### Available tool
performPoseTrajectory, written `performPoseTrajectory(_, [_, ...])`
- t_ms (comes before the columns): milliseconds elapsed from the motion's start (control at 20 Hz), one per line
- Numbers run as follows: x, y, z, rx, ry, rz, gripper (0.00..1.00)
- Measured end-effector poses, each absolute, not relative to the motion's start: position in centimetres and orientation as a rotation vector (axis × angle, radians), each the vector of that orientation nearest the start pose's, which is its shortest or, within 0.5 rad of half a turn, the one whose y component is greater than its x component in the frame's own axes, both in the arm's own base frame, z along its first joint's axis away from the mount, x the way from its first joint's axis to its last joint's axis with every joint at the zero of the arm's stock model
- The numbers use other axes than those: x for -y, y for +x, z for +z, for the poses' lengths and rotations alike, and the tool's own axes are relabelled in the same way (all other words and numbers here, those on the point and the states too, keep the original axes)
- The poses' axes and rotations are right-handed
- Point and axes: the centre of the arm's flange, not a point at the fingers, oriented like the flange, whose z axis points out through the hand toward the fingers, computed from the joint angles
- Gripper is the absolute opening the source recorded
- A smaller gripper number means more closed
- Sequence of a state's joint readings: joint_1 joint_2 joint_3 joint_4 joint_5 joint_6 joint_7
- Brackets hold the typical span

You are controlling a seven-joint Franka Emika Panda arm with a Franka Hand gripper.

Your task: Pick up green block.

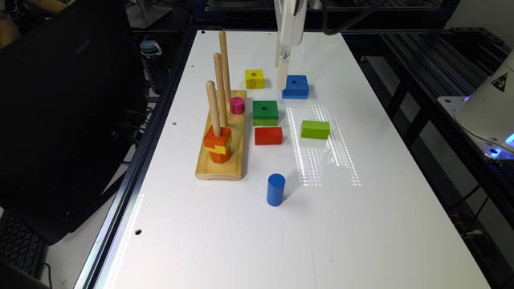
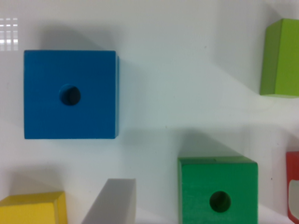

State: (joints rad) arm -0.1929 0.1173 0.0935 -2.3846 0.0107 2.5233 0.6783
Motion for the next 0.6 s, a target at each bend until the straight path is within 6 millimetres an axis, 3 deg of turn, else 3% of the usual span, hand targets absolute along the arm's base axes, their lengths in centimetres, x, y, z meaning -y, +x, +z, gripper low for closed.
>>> performPoseTrajectory(450, [4.8, 50.5, 27.3, -1.197, -2.878, -0.026, 1.0])
performPoseTrajectory(600, [4.8, 50.6, 26.4, -1.197, -2.878, -0.018, 1.0])
